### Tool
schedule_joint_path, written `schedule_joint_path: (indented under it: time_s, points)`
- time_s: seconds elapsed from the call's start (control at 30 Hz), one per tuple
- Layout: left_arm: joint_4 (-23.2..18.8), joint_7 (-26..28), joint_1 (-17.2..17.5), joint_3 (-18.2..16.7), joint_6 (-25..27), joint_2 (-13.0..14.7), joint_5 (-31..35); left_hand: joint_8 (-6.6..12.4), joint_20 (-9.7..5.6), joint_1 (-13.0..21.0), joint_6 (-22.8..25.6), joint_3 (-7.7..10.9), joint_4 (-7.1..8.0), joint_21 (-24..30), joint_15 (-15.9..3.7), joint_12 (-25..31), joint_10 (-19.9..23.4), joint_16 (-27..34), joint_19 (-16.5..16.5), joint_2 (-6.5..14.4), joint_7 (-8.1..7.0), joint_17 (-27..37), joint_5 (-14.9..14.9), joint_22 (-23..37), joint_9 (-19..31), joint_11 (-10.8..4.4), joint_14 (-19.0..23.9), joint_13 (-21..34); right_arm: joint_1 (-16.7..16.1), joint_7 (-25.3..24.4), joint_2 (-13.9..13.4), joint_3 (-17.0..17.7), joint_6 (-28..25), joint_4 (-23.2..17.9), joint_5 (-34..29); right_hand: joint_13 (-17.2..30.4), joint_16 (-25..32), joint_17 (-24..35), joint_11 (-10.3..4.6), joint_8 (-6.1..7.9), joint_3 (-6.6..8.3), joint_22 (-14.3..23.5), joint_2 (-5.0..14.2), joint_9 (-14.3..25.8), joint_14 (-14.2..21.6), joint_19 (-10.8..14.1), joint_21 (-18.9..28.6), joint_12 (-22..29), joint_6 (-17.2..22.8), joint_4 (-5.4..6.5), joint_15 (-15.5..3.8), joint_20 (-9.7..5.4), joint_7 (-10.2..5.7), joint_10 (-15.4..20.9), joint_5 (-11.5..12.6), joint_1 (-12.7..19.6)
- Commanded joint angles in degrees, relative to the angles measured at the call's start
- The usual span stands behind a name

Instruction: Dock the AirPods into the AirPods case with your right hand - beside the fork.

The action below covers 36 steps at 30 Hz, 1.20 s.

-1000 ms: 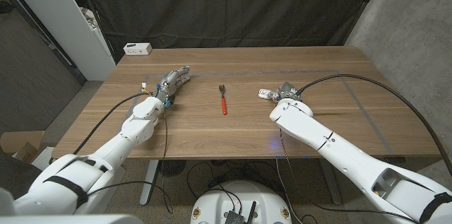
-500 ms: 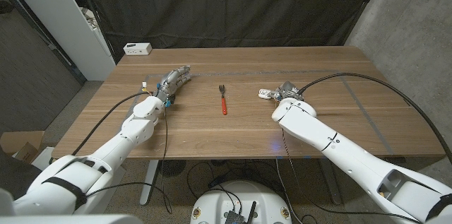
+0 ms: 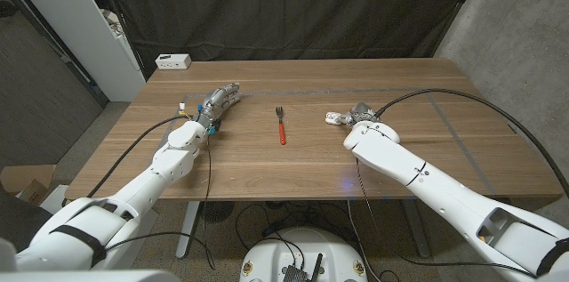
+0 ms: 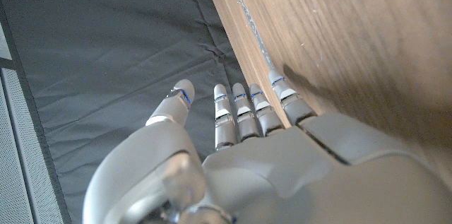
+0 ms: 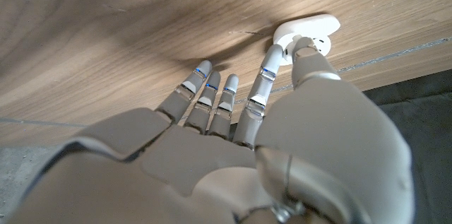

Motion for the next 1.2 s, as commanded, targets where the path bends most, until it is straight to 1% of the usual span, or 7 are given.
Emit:
schedule_joint_path:
  time_s: [0.03, 0.27, 0.43, 0.63, 0.83, 1.1, 1.2]
  points:
    - [-1.26, 1.08, 0.53, 0.18, 0.91, 0.15, 0.27, 0.09, 0.31, 0.64, 0.08, -0.22, -0.22, -0.17, -1.54, -0.14, 0.18, -0.03, 0.09, -0.24, -0.14, 0.05, 0.39, 0.3, 0.1, -0.33, -0.34, 0.22, 0.38, 0.26, -0.09, 0.42, -1.62, 0.3, 0.88, 0.1, 0.54, 0.06, -0.03, 0.26, -0.22, 0.05, 0.02, 0.06, 0.56, 0.57, 0.11, -0.18, 0.76, 0.03, -4.16, 0.24, -0.12, 0.6, 0.07, -0.45]
    - [-2.24, 1.87, 0.73, 0.33, 1.87, 0.27, 0.49, 0.06, 0.47, 0.58, -0.03, -0.38, -0.16, -0.19, -1.3, -0.11, 0.28, -0.03, 0.06, -0.33, -0.3, 0.05, 0.4, 0.31, 0.09, -0.41, -0.35, 0.22, 0.25, -0.1, 0.08, 0.99, -2.4, 0.3, 1.4, -0.02, 0.59, 0.01, 0.03, 0.34, -0.4, 0.05, -0.01, -0.16, 0.62, 0.57, 0.07, -0.33, 1.2, 0.01, -4.07, 0.22, -0.06, 0.67, 0.11, -0.69]
    - [-2.75, 2.18, 0.79, 0.42, 2.26, 0.3, 0.62, 0.05, 0.52, 0.53, -0.08, -0.48, -0.12, -0.2, -1.29, -0.14, 0.24, -0.02, 0.02, -0.38, -0.29, 0.06, 0.41, 0.32, 0.09, -0.37, -0.35, 0.21, 0.02, -0.32, 0.07, 1.33, -1.67, 0.42, 1.69, -0.1, 0.62, -0.02, 0.07, 0.39, -0.46, 0.06, 0.05, -0.31, 0.62, 0.65, 0.08, -0.36, 1.49, -0.04, -4.0, 0.25, 0.04, 0.89, 0.16, -0.75]
    - [-4.57, 3.66, 1.64, 0.28, 3.24, 0.73, 0.79, 0.05, 0.55, 0.45, -0.11, -0.63, -0.07, -0.21, -1.19, -0.13, 0.3, -0.01, 0.01, -0.47, -0.39, 0.06, 0.42, 0.33, 0.08, -0.5, -0.33, 0.22, 0.43, 0.17, -0.27, 0.92, -0.17, 1.11, 1.89, -0.2, 0.68, -0.05, -0.01, 0.44, -0.61, 0.07, 0.08, -0.51, 0.69, 0.71, 0.07, -0.45, 1.81, -0.03, -3.96, 0.29, 0.18, 1.06, 0.18, -0.98]
    - [-5.74, 4.55, 2.5, 0.07, 3.53, 0.89, 0.7, 0.08, 0.54, 0.4, -0.08, -0.74, -0.03, -0.22, -1.16, -0.1, 0.42, 0.02, 0.0, -0.52, -0.42, 0.07, 0.44, 0.34, 0.08, -0.5, -0.27, 0.22, 0.89, 0.28, -0.02, 0.83, 0.38, 1.94, 2.05, -0.3, 0.67, -0.13, 0.2, 0.41, -0.7, 0.09, 0.06, -0.71, 0.64, 0.84, 0.1, -0.52, 1.96, -0.13, -3.66, 0.41, 0.6, 1.24, 0.21, -1.01]
    - [-7.52, 5.82, 3.53, -0.17, 4.53, 1.29, 0.63, 0.09, 0.74, 0.37, -0.07, -0.84, -0.01, -0.23, -1.04, -0.11, 0.43, 0.0, -0.01, -0.56, -0.41, 0.07, 0.49, 0.34, 0.07, -0.34, -0.32, 0.22, 1.46, 0.25, 0.34, 0.72, 1.22, 2.85, 2.04, -0.43, 0.72, -0.22, 0.35, 0.52, -0.8, 0.11, 0.16, -1.02, 0.73, 1.19, 0.2, -0.6, 2.67, -0.17, -3.01, 0.87, 1.95, 1.54, 0.24, -1.16]
    - [-8.05, 6.19, 3.86, -0.26, 4.74, 1.41, 0.6, 0.1, 0.73, 0.37, -0.05, -0.88, -0.01, -0.23, -1.0, -0.1, 0.47, 0.01, -0.01, -0.58, -0.43, 0.07, 0.52, 0.35, 0.06, -0.34, -0.28, 0.21, 1.85, 0.74, -0.06, 0.27, 1.95, 2.92, 1.93, -0.49, 0.73, -0.29, 0.66, 0.63, -0.81, 0.12, 0.17, -1.15, 0.78, 1.4, 0.27, -0.58, 3.14, -0.22, -2.75, 1.12, 2.29, 1.79, 0.26, -1.17]
